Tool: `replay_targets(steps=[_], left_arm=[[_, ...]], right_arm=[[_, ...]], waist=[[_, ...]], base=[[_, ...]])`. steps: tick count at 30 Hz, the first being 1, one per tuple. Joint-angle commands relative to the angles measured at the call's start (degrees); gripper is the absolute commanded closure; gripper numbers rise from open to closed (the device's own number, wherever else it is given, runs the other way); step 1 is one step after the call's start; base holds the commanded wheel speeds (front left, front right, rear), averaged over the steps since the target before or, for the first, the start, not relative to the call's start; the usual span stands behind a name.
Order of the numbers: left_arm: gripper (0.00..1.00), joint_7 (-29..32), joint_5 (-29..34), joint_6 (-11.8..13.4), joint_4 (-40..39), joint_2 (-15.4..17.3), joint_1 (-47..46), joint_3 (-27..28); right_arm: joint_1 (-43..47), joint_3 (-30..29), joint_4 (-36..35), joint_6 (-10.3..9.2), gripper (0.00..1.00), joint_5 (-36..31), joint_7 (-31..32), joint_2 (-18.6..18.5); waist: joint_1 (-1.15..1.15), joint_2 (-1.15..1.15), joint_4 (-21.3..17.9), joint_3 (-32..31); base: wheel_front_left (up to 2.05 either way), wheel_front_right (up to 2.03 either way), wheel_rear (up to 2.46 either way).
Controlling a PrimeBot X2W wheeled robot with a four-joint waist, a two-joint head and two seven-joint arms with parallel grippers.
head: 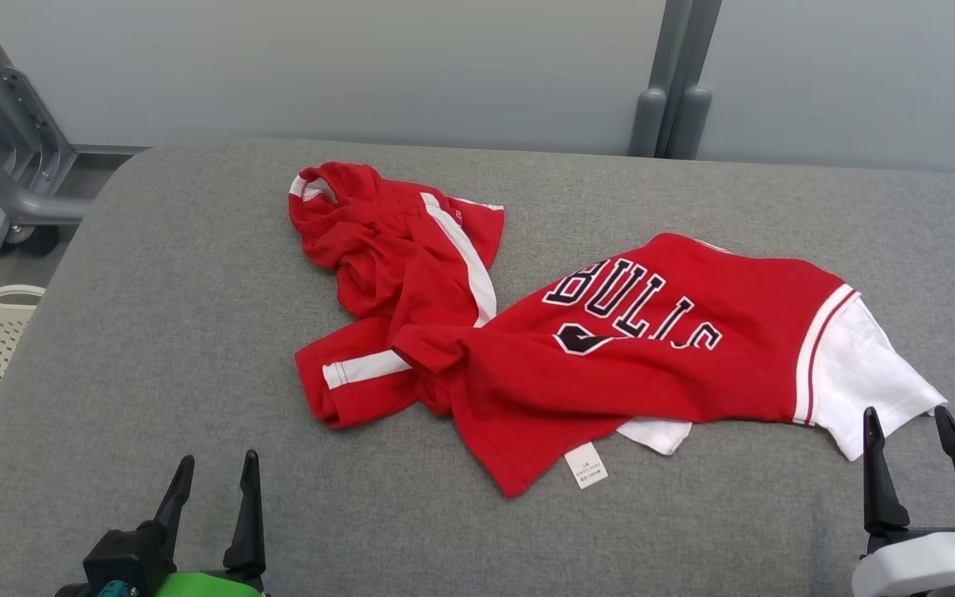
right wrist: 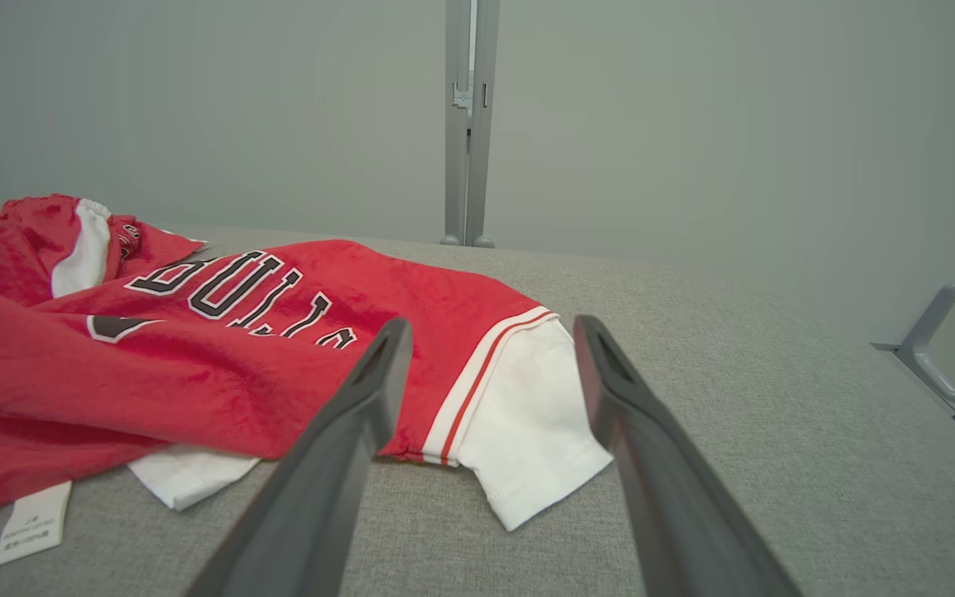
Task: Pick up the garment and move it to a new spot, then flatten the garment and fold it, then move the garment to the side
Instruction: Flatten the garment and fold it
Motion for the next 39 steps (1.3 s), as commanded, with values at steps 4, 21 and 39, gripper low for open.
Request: replay_targets(steps=[4,21,39], left_arm=[[0.00,-0.2,1.2,-0.6,0.0,-0.7,0.2,1.0],[0.00,6.7,-0.1,-1.4,7.4,0.7,-19.4,-2.8],[0.00,26.5,-5.6,0.2,32.1,3.2,-40.6,-3.2]], right_arm=[[-0.7,0.1,-0.6,-0.08,0.00,-0.5,-0.2,-0.1],[-4.8,3.2,-3.7,-0.08,0.00,-0.2,-0.2,0.4],[-7.9,4.2,-2.1,-0.08,0.00,-0.3,-0.2,1.1]], waist=[[0.00,0.00,-0.3,0.1],[0.00,0.00,-6.2,5.5],[0.00,0.00,-17.2,10.3]], base=[[0.00,0.00,0.00],[0.00,0.00,0.00],[0.00,0.00,0.00]])
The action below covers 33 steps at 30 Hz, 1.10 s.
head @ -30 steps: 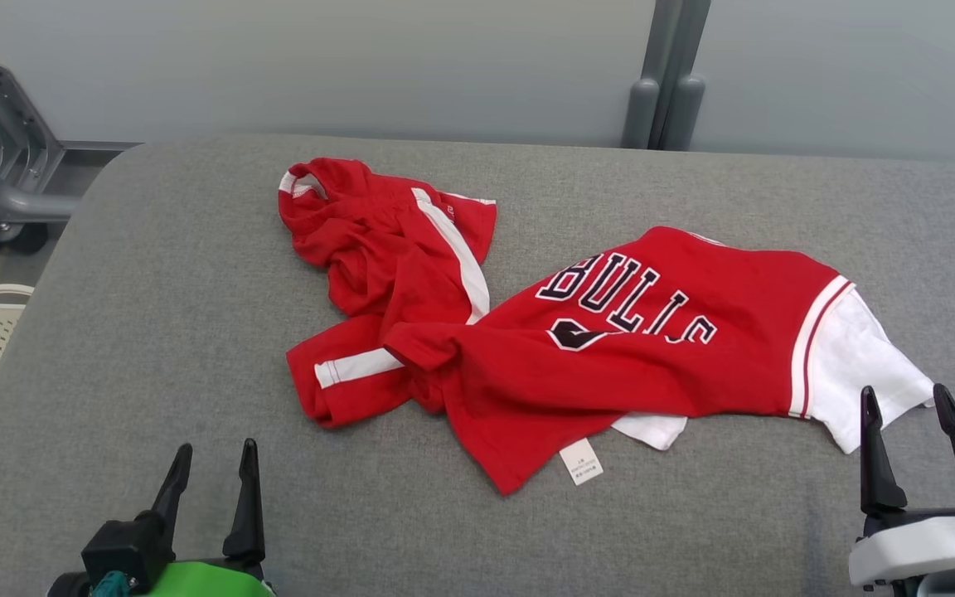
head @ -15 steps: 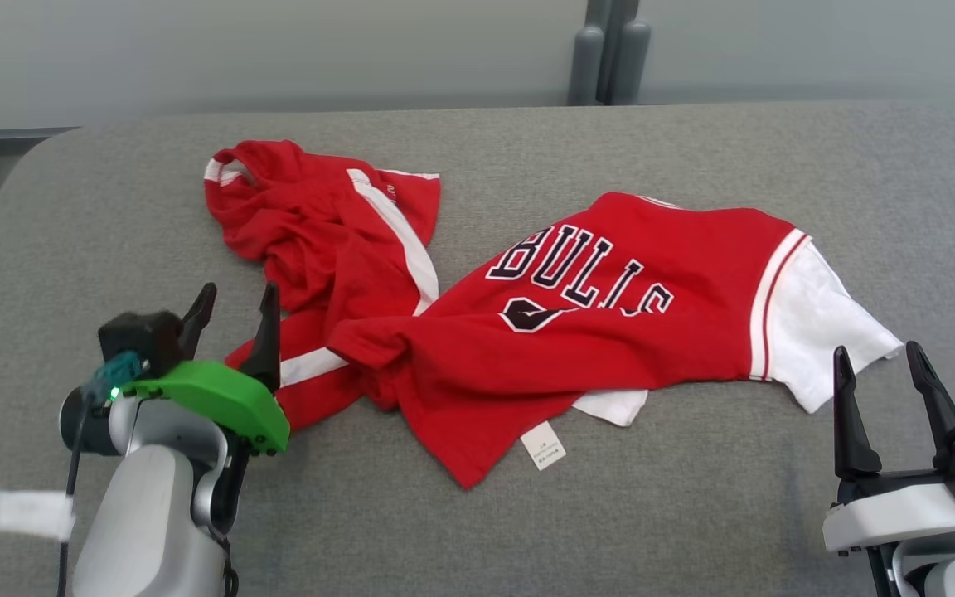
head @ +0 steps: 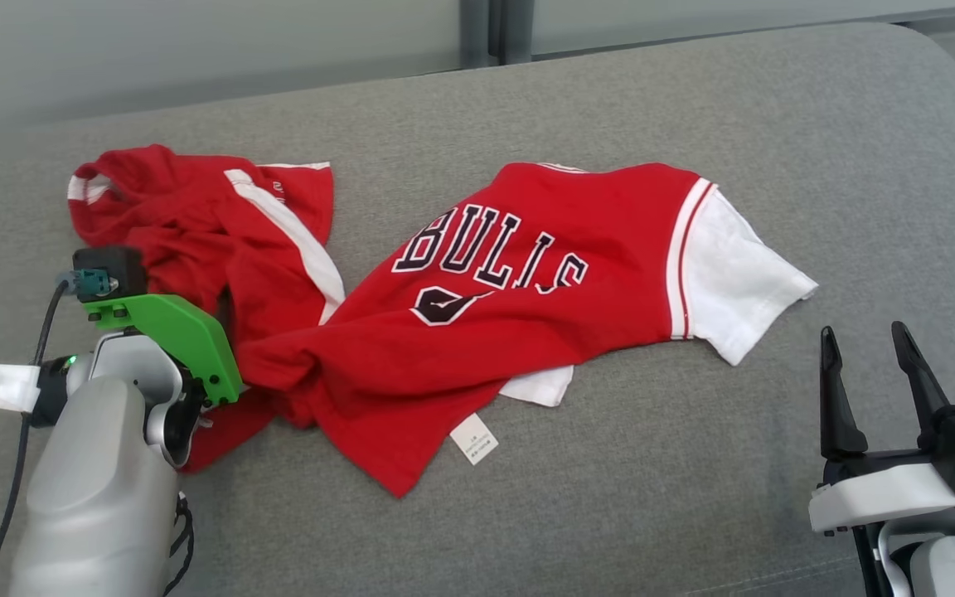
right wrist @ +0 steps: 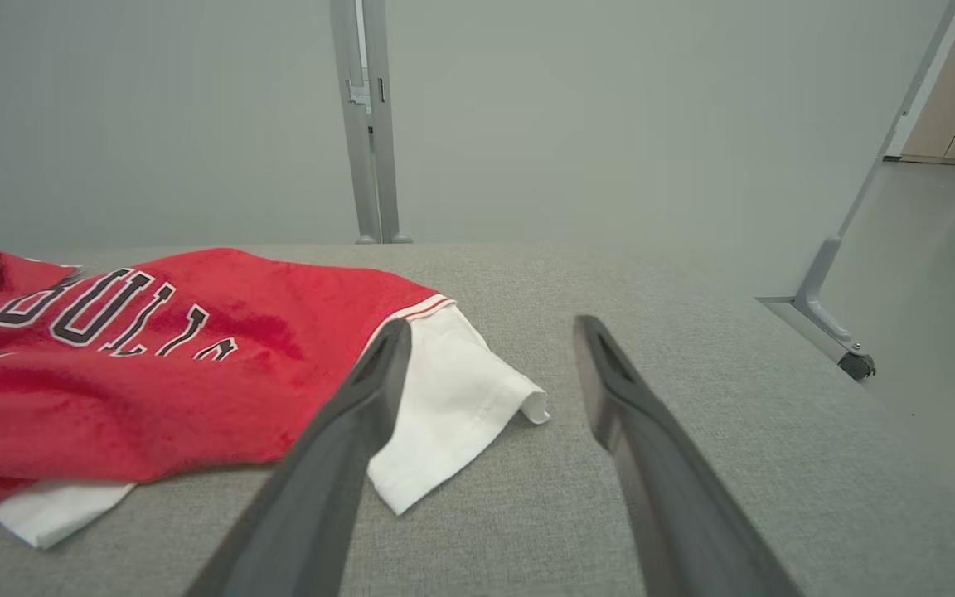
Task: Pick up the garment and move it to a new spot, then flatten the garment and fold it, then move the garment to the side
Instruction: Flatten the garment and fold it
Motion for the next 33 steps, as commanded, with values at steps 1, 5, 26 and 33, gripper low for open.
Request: replay_targets(steps=[1,5,26,33], left_arm=[[0.00,0.1,0.1,0.0,1.0,0.1,-1.3,-0.2],[0.00,-0.5,-0.6,-0.6,6.4,0.1,-3.1,-0.7],[1.00,-11.7,0.5,2.7,15.4,19.8,-15.6,1.8],[1.00,-13.1,-1.1,0.8,19.2,19.0,-11.8,1.4]], right_arm=[[-0.6,0.0,0.2,-0.08,0.00,-0.2,-0.2,-0.1],[-0.7,0.0,0.4,-0.08,0.00,-0.1,-0.2,0.0],[-0.9,-1.2,1.1,-0.08,0.00,1.7,-0.2,0.1],[-1.5,-0.4,1.7,-0.08,0.00,2.8,-0.2,0.1]], waist=[[0.00,0.00,-2.5,1.7],[0.00,0.00,-3.6,2.0],[0.00,0.00,-0.5,1.9],[0.00,0.00,-0.2,1.9]], base=[[0.00,0.00,0.00],[0.00,0.00,0.00],[0.00,0.00,0.00],[0.00,0.00,0.00]])
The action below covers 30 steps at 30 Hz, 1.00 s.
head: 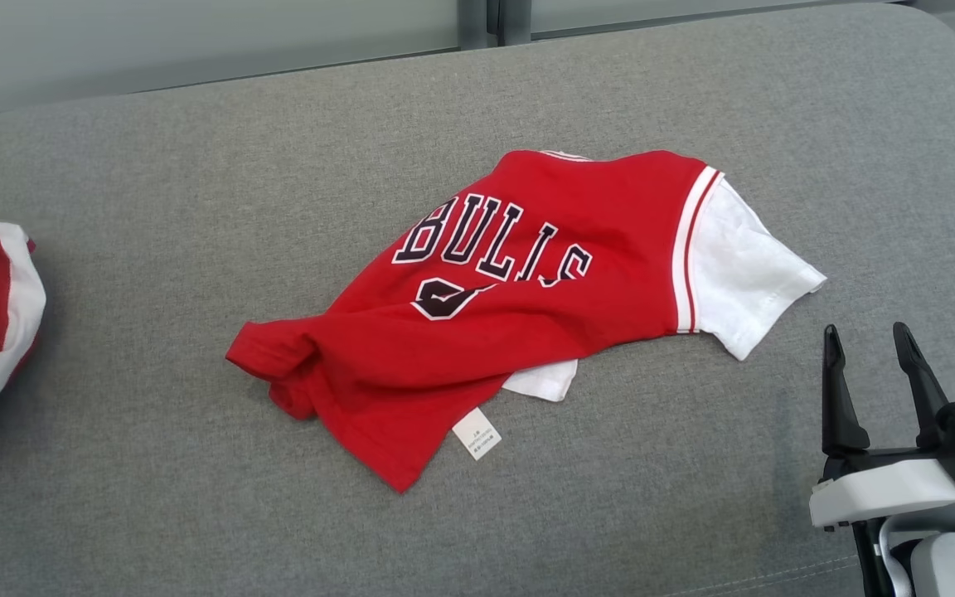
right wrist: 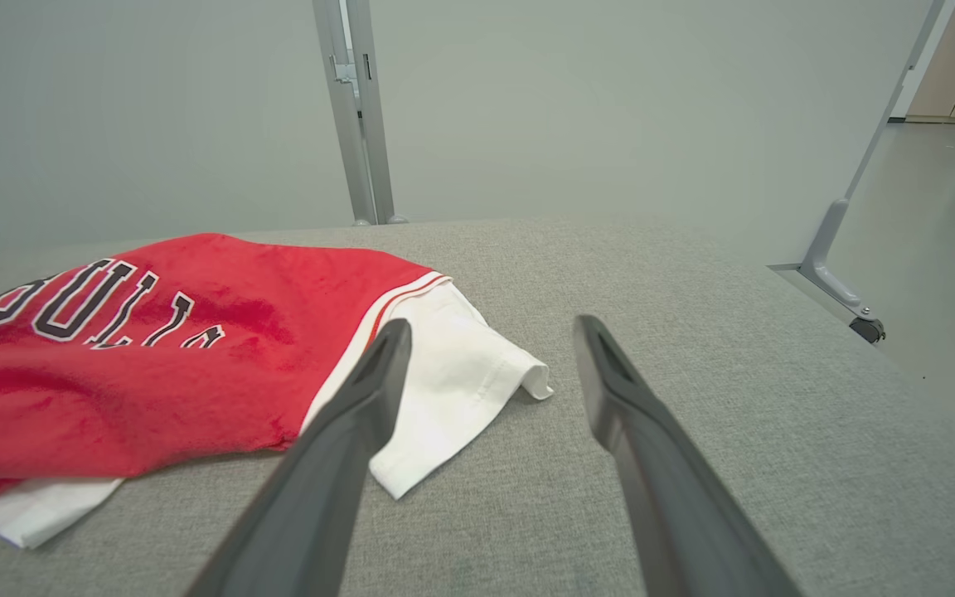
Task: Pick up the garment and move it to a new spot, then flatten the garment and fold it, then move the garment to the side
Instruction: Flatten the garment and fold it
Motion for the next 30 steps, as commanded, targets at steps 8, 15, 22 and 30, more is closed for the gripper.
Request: replay_targets(steps=[8,15,22,30], left_arm=[[0.00,-2.4,-0.2,0.9,2.9,-0.6,2.3,-0.7],[0.00,0.4,-0.9,4.1,4.6,0.6,0.4,-0.5],[0.00,-2.4,-5.1,0.4,2.1,-1.2,1.3,2.4],[0.00,-11.1,-8.2,-0.4,-7.8,-3.1,10.2,4.8]], right_arm=[[-0.8,-0.8,-0.2,-0.08,0.00,-0.4,-0.2,-0.1],[0.2,-1.4,-0.1,-0.08,0.00,0.8,-0.2,-0.1],[0.7,-1.1,0.1,-0.08,0.00,1.8,-0.2,-0.1],[1.3,-0.7,-0.8,-0.08,0.00,1.6,-0.2,-0.1]], waist=[[0.00,0.00,-0.3,0.0],[0.00,0.00,-0.1,-0.2],[0.00,0.00,1.3,-0.3],[0.00,0.00,3.1,-1.2]], base=[[0.00,0.00,0.00],[0.00,0.00,0.00],[0.00,0.00,0.00],[0.00,0.00,0.00]])
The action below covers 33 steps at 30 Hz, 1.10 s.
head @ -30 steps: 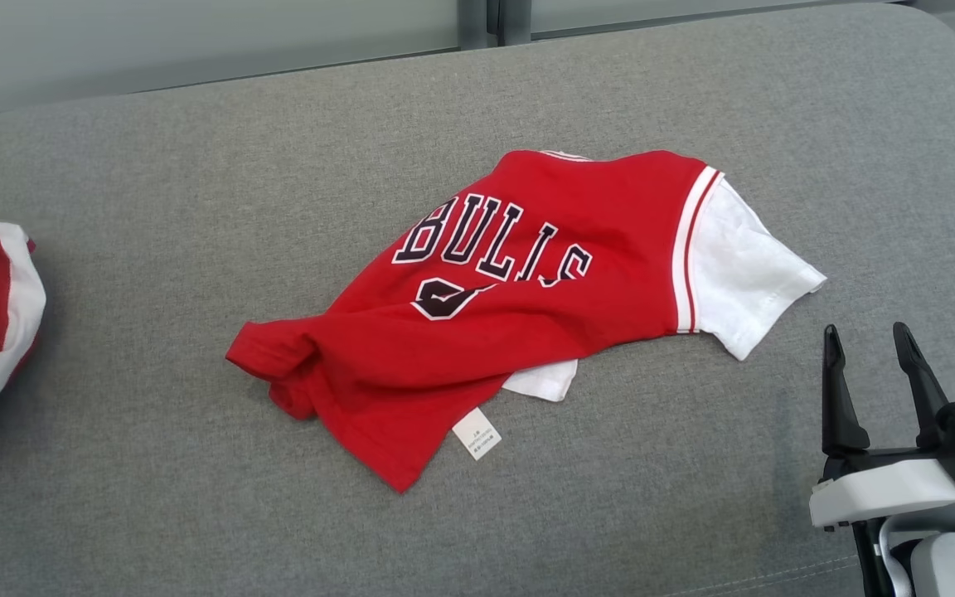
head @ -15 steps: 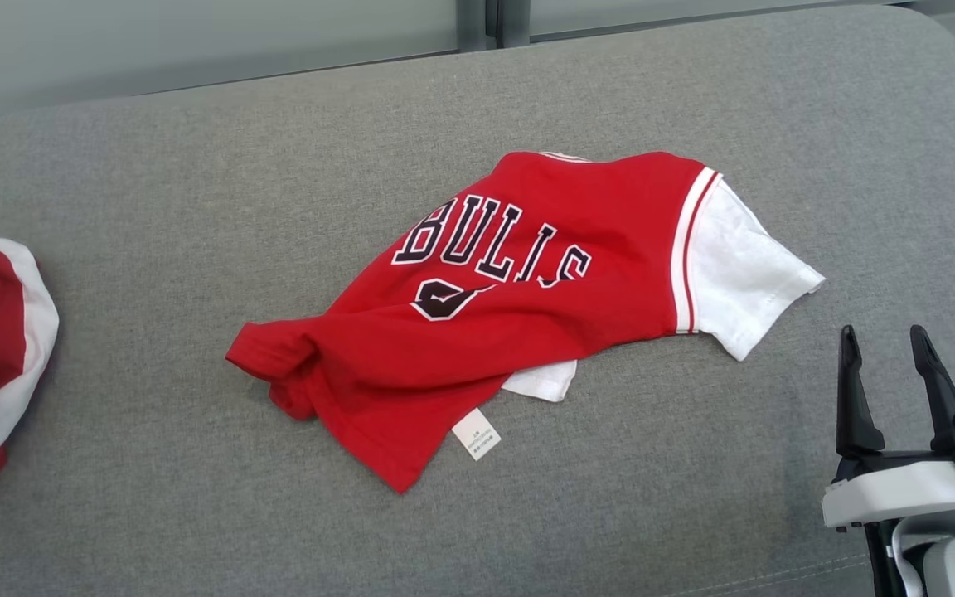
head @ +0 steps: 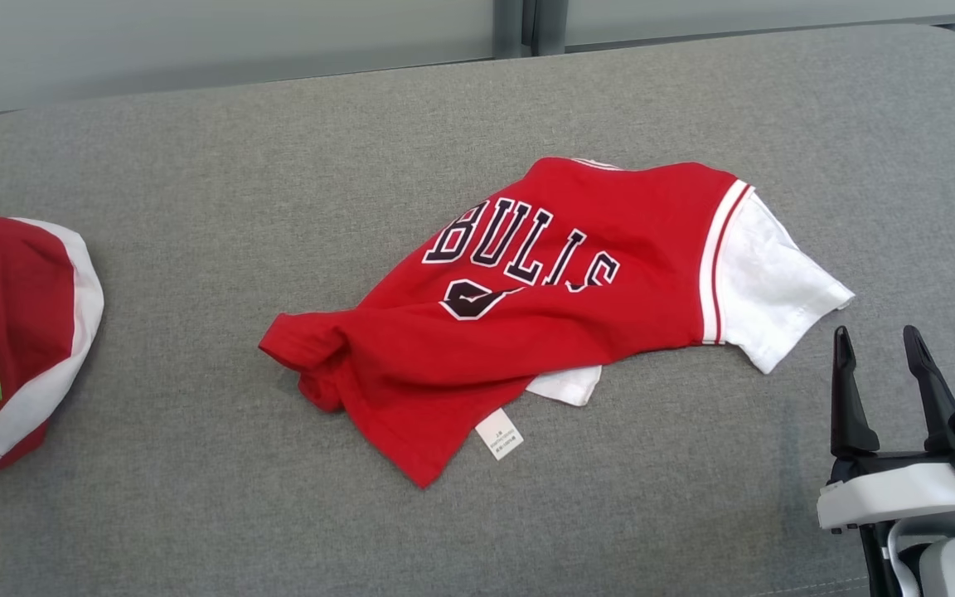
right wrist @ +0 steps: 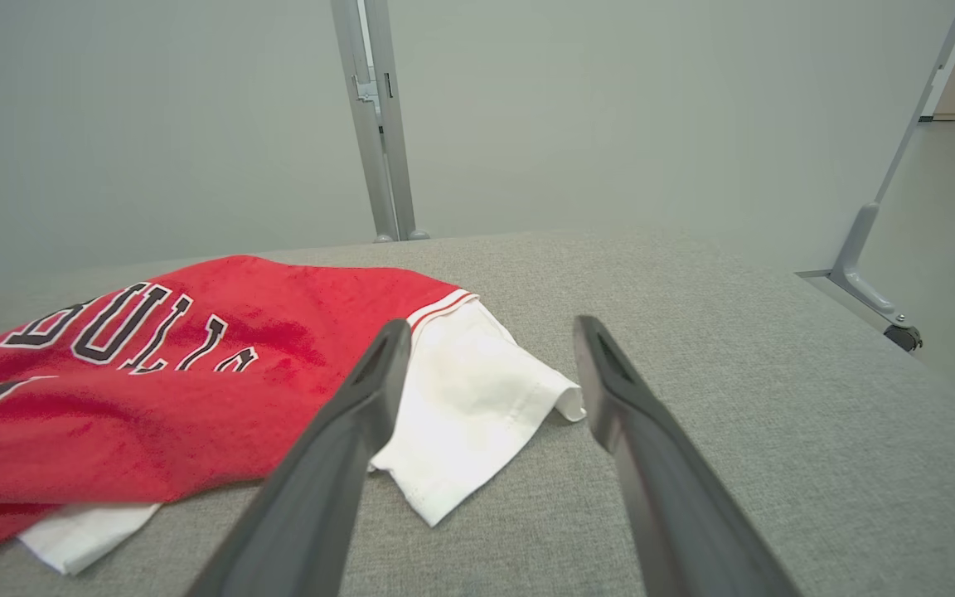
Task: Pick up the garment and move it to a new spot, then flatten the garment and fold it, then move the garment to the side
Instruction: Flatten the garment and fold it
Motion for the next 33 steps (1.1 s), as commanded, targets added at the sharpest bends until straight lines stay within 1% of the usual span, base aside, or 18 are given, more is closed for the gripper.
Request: replay_targets(steps=[1,3,5,9,13,14,15,16,18,20,21,24,26,30,33], left_arm=[[0.00,-1.2,-0.5,0.5,-2.8,-0.5,3.1,0.5],[0.00,-1.9,-0.9,0.6,-7.5,-1.5,6.8,0.9],[0.00,-2.3,-0.4,1.3,-12.3,-1.7,11.1,0.8],[0.00,-2.8,-0.3,3.3,-24.2,-4.1,19.6,1.0],[0.00,-3.1,0.0,5.9,-36.6,-6.6,27.7,1.7],[0.00,-3.1,0.0,5.9,-36.6,-6.6,27.7,1.7],[0.00,-3.1,0.7,6.7,-41.7,-7.8,31.2,1.3],[0.00,-3.2,1.1,7.2,-44.2,-8.6,32.5,1.0],[0.00,-3.2,1.8,6.7,-47.1,-10.5,35.3,-1.0],[0.00,-3.2,2.7,6.5,-49.2,-11.7,36.9,-2.6],[0.00,-3.2,2.7,6.5,-49.2,-11.7,36.9,-2.6],[0.00,-3.2,3.8,5.7,-50.9,-13.8,38.8,-4.9],[0.00,-3.2,4.0,4.6,-51.3,-15.2,40.1,-6.0],[0.00,-3.2,5.3,2.3,-51.4,-16.6,42.0,-8.2],[0.00,-3.2,8.6,1.6,-52.2,-17.3,43.7,-9.2]], right_arm=[[0.9,-0.2,-0.5,-0.08,0.00,-0.3,-0.2,-0.1],[1.0,-0.4,-0.9,-0.08,0.00,-0.6,-0.2,-0.2],[1.1,-0.2,-1.4,-0.08,0.00,-1.1,-0.2,-0.1],[1.8,-0.6,-2.3,-0.08,0.00,-1.5,-0.2,-0.2],[2.5,-0.9,-3.4,-0.08,0.00,-2.1,-0.2,-0.1],[2.5,-0.9,-3.4,-0.08,0.00,-2.1,-0.2,-0.1],[2.9,-1.0,-3.8,-0.08,0.00,-2.4,-0.2,-0.1],[3.2,-1.3,-3.9,-0.08,0.00,-2.6,-0.2,-0.1],[3.7,-1.8,-4.2,-0.08,0.00,-2.8,-0.2,-0.1],[4.0,-1.7,-4.3,-0.08,0.00,-3.3,-0.2,-0.1],[4.0,-1.7,-4.3,-0.08,0.00,-3.3,-0.2,-0.1],[4.6,-1.9,-4.0,-0.08,0.00,-3.5,-0.2,-0.2],[5.1,-2.2,-3.8,-0.08,0.00,-3.5,-0.2,-0.2],[6.4,-2.4,-3.6,-0.08,0.00,-3.5,-0.2,-0.1],[7.2,-2.2,-3.4,-0.08,0.00,-3.7,-0.2,-0.2]], waist=[[0.00,0.00,0.5,-0.3],[0.00,0.00,0.8,-0.5],[0.00,0.00,1.1,-0.5],[0.00,0.00,1.8,-0.7],[0.00,0.00,2.9,-1.1],[0.00,0.00,2.9,-1.1],[0.00,0.00,3.3,-1.3],[0.00,0.00,3.7,-1.5],[0.00,0.00,4.6,-1.8],[0.00,0.00,5.1,-2.1],[0.00,0.00,5.1,-2.1],[0.00,0.00,5.8,-2.9],[0.00,0.00,6.3,-3.7],[0.00,0.00,6.8,-5.4],[0.00,0.00,6.8,-6.7]], base=[[0.00,0.00,0.00],[0.00,0.00,0.00],[0.00,0.00,0.00],[0.00,0.00,0.00],[0.00,0.00,0.00],[0.00,0.00,0.00],[0.00,0.00,0.00],[0.00,0.00,0.00],[0.00,0.00,0.00],[0.00,0.00,0.00],[0.00,0.00,0.00],[0.00,0.00,0.00],[0.00,0.00,0.00],[0.00,0.00,0.00],[0.00,0.00,0.00]])
